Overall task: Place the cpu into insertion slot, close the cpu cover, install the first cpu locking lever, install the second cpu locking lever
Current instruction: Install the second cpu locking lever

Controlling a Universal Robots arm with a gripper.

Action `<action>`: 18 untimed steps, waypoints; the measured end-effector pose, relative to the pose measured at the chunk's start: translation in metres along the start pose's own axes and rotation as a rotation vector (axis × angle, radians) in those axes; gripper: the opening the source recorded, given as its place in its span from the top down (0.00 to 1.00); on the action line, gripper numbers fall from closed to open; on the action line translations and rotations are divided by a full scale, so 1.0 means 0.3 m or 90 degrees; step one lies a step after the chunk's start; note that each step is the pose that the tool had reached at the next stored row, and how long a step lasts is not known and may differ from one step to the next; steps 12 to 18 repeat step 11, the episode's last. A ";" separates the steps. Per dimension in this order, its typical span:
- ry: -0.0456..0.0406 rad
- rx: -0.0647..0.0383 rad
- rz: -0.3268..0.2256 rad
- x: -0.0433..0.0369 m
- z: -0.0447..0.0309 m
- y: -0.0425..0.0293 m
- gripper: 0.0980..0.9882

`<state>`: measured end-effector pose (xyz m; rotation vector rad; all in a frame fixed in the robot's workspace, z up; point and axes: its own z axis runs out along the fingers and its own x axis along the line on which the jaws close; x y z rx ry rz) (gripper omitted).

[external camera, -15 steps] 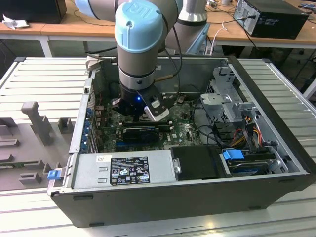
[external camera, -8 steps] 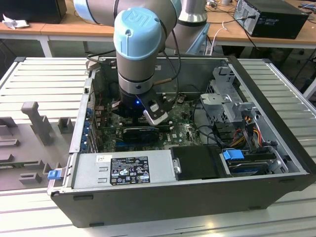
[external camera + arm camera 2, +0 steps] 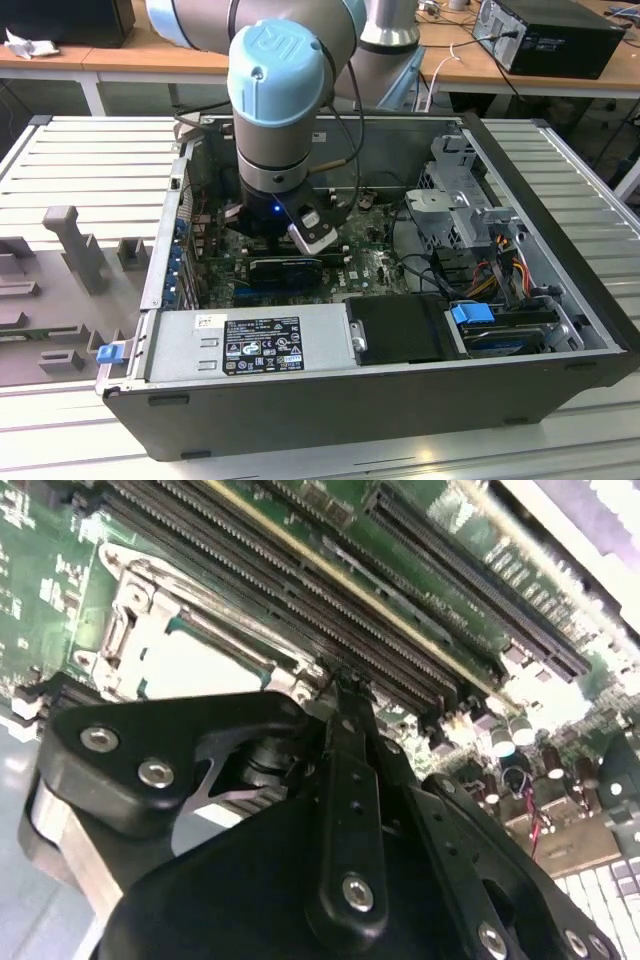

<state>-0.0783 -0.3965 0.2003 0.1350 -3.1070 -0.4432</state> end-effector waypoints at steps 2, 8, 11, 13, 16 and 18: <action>0.0002 0.000 0.000 0.001 -0.024 0.007 0.99; 0.0001 0.000 0.000 0.000 -0.065 0.019 0.99; 0.0002 0.000 0.000 0.000 -0.066 0.019 0.99; 0.0002 0.000 0.000 0.000 -0.066 0.019 0.99; 0.0002 0.000 0.000 0.000 -0.066 0.019 0.99; 0.0002 0.000 0.000 0.000 -0.066 0.019 0.99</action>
